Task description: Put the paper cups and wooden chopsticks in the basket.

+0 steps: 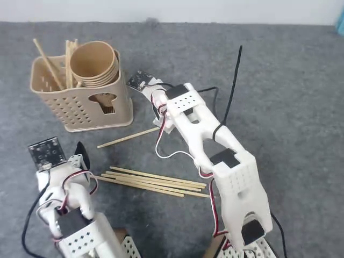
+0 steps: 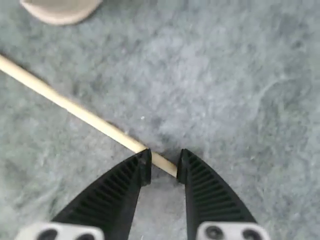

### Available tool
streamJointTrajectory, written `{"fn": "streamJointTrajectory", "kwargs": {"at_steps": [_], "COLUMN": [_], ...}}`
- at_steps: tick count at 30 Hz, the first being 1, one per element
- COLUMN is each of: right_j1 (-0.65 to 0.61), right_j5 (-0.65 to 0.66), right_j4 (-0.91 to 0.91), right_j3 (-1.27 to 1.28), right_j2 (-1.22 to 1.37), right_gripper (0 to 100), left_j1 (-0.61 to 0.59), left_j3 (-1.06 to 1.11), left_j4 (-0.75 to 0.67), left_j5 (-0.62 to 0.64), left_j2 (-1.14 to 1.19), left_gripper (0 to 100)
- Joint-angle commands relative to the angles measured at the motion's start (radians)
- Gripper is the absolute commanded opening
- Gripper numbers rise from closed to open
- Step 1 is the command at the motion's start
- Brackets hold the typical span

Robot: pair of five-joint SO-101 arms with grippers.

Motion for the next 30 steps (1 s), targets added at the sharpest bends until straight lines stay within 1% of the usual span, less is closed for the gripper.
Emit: {"fn": "streamJointTrajectory", "kwargs": {"at_steps": [1,3,6,13,17,20,22,24,26,30], "right_j1": [0.005,-0.002,-0.004,0.002,-0.008,-0.053,-0.09,-0.128,-0.145,-0.14], "right_j5": [0.011,0.011,0.011,0.011,0.002,-0.026,-0.041,-0.043,-0.041,-0.038], "right_j4": [0.071,0.122,0.203,0.39,0.42,0.423,0.407,0.357,0.268,0.039], "right_j3": [0.002,0.002,0.002,0.005,0.008,0.018,0.054,0.092,0.133,0.207], "right_j2": [-0.008,-0.018,-0.03,-0.117,-0.206,-0.255,-0.285,-0.297,-0.298,-0.249], "right_gripper": [3.6,0.6,2.2,0.7,3.9,11.5,16.4,18.1,18.0,18.0], "left_j1": [-0.003,-0.003,-0.003,-0.003,-0.003,-0.005,-0.005,-0.005,-0.005,-0.005], "left_j3": [-0.004,-0.004,-0.004,-0.004,-0.004,-0.004,-0.004,-0.004,-0.004,-0.004], "left_j4": [-0.008,-0.008,-0.006,-0.003,-0.003,-0.003,-0.003,-0.003,-0.003,-0.003], "left_j5": [-0.011,-0.011,-0.011,-0.011,-0.011,-0.011,-0.011,-0.011,-0.011,-0.011], "left_j2": [0.006,0.006,0.006,0.006,0.006,0.006,0.005,0.005,0.005,0.005], "left_gripper": [24,24,24,24,24,24,24,24,24,24]}}
